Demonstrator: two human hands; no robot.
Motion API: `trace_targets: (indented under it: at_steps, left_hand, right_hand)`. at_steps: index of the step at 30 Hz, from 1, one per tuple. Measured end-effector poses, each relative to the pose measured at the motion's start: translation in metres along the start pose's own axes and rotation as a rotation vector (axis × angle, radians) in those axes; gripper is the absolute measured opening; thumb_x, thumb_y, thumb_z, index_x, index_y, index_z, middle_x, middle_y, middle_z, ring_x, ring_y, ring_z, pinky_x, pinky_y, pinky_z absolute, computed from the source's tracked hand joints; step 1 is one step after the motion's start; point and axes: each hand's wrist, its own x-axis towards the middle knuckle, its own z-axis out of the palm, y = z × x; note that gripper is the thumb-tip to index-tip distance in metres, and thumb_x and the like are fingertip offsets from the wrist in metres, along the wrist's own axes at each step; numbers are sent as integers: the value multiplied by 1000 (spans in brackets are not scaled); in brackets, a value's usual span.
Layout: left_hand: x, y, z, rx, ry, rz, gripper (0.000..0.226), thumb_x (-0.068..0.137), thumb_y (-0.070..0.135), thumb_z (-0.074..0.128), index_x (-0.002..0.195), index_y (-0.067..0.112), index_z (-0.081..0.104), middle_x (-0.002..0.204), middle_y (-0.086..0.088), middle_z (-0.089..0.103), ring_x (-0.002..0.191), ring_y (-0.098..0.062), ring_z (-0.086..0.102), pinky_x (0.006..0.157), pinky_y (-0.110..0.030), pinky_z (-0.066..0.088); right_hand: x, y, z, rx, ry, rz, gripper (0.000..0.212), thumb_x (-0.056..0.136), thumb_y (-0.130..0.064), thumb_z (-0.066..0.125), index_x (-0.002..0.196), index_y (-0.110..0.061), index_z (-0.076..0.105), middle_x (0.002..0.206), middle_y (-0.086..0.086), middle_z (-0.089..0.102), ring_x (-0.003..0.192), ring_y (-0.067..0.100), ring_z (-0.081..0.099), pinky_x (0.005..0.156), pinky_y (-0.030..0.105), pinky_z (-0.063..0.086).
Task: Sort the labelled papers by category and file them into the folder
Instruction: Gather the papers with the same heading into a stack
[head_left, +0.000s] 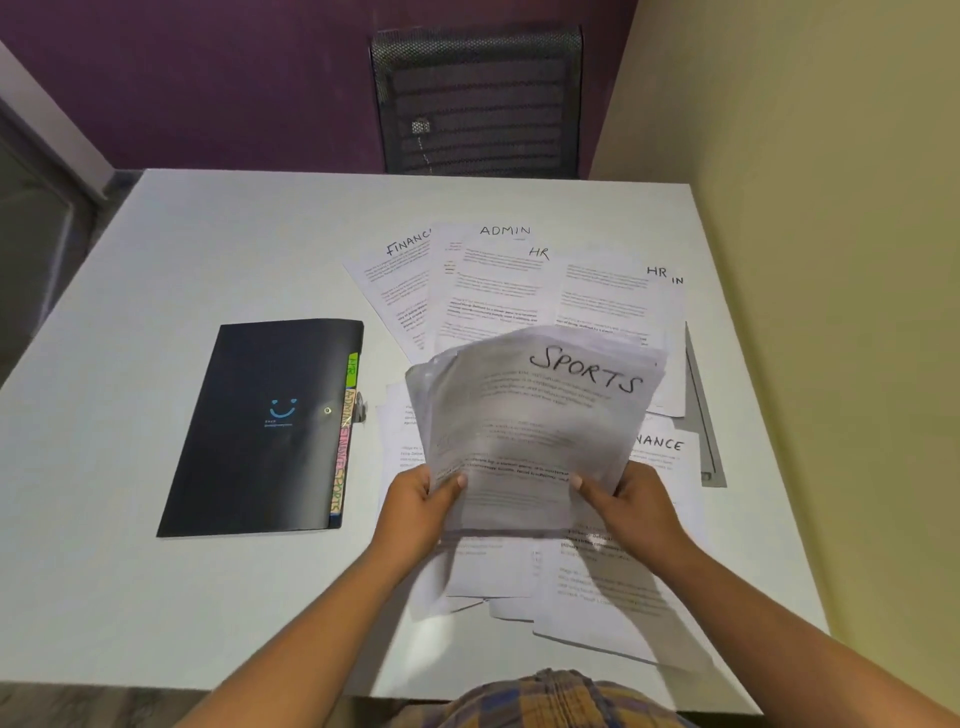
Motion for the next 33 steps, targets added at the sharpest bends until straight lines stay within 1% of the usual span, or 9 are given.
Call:
trace_targets:
  at_steps: [3, 10, 14, 17, 20, 24, 27, 30, 33]
  left_hand:
    - [-5, 11, -5, -37, 15, 36, 18, 97, 22, 63, 89, 32, 76, 86, 17, 78, 81, 0, 73, 65, -13, 54]
    - [-9, 23, 12, -258, 195, -1, 20, 99, 32, 57, 111, 25, 71, 104, 12, 77, 99, -10, 72, 83, -31, 59]
    - [-9, 32, 17, -514, 152, -43, 24, 101, 25, 54, 121, 18, 67, 114, 0, 75, 105, -17, 72, 86, -34, 58]
    - [-10, 36, 9, -495, 73, -37, 16, 98, 9, 57, 106, 8, 71, 96, -6, 79, 88, -20, 76, 69, -28, 60]
    - [-9, 38, 3, -428, -7, 3, 16, 95, -1, 58, 100, 3, 72, 84, 0, 80, 75, -10, 74, 62, -21, 58]
    - [-2, 39, -2, -84, 72, 173, 15, 92, 15, 68, 81, 23, 75, 70, 22, 73, 68, 7, 66, 63, -14, 51]
    - [2, 39, -1, -35, 41, 155, 17, 94, 16, 64, 95, 33, 69, 72, 46, 63, 74, 26, 60, 64, 2, 43]
    - [11, 39, 4, -305, -21, 56, 30, 93, -3, 59, 109, 19, 72, 92, 26, 75, 89, 8, 70, 76, -7, 50]
    - [11, 32, 4, -302, -30, 14, 32, 88, -10, 61, 113, 8, 73, 95, 14, 78, 94, -8, 72, 80, -10, 52]
  right_hand:
    - [-5, -11, -8, 69, -4, -45, 23, 95, -25, 67, 81, -43, 73, 79, -23, 76, 73, -6, 71, 56, 11, 51]
    - [-14, -18, 2, 185, 54, -63, 20, 97, -36, 58, 112, -28, 70, 102, -16, 77, 97, 3, 71, 82, 24, 56]
    - [-23, -24, 8, 245, 46, -60, 24, 90, -48, 65, 108, -34, 72, 99, -21, 76, 85, -4, 71, 67, 16, 56]
    - [-17, -28, -5, 263, -23, 6, 17, 79, -47, 74, 93, -40, 78, 93, -13, 79, 78, 6, 75, 56, 21, 56]
    - [-6, -32, -14, 181, 28, 12, 4, 85, -32, 78, 82, -35, 78, 83, -12, 79, 74, 7, 75, 56, 22, 54]
    - [1, -39, -18, 154, 121, -97, 24, 87, -18, 77, 80, -41, 72, 78, -29, 74, 80, -7, 71, 68, 15, 55]
    - [4, -36, -19, 97, 149, -186, 28, 87, -15, 76, 74, -38, 68, 65, -31, 69, 65, -14, 64, 58, 4, 45]
    - [6, -30, -15, 146, 56, -153, 27, 89, 10, 64, 99, -12, 75, 86, -20, 72, 75, -12, 66, 70, 9, 54]
    - [7, -30, -11, 477, -37, -89, 41, 85, 32, 42, 103, 6, 69, 87, 7, 76, 74, 15, 71, 71, 31, 59]
